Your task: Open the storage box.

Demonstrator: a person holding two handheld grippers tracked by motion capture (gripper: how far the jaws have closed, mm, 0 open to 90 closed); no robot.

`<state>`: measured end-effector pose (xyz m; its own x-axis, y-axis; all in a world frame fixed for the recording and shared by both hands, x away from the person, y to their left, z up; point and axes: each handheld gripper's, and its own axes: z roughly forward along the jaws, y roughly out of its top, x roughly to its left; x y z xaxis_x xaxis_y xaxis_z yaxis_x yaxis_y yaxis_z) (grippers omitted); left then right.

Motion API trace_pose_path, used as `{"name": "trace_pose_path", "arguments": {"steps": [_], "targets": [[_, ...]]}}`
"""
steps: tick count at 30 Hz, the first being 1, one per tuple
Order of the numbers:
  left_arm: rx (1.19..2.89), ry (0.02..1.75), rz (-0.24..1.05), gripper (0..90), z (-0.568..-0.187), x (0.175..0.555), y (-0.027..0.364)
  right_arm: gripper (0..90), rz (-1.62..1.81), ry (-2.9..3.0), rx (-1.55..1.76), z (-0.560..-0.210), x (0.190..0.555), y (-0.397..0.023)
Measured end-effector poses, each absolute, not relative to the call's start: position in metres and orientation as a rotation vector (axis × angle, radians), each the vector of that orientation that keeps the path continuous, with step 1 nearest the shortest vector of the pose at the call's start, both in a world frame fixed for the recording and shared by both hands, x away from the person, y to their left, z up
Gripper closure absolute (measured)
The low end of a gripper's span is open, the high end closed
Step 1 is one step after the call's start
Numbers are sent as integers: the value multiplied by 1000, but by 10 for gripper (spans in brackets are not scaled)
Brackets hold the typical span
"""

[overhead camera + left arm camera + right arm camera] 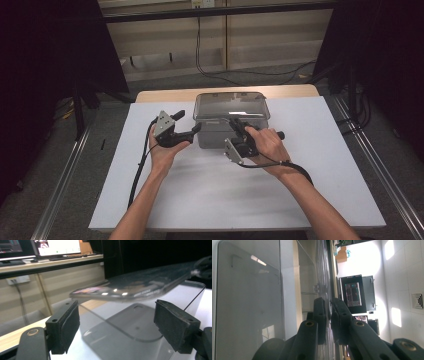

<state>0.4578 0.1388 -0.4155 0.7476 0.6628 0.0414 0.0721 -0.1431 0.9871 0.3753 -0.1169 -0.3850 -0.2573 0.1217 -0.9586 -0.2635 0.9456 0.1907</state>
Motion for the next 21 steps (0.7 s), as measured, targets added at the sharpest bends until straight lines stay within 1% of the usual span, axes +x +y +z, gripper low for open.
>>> {"name": "trace_pose_path", "arguments": {"steps": [7, 13, 14, 19, 21], "targets": [[1673, 576, 585, 209, -415, 464, 132, 824, 366, 1797, -103, -384, 375, -118], [1681, 553, 602, 282, -413, 468, 131, 824, 365, 1796, -108, -384, 376, -118], [1681, 546, 602, 307, -413, 468, 131, 823, 365, 1795, -106, -384, 376, -118], [1668, 523, 605, 335, -413, 470, 128, 822, 366, 1797, -110, -385, 376, -117], [1668, 513, 616, 364, -413, 470, 126, 821, 367, 1798, -108, -385, 376, -117]]}}
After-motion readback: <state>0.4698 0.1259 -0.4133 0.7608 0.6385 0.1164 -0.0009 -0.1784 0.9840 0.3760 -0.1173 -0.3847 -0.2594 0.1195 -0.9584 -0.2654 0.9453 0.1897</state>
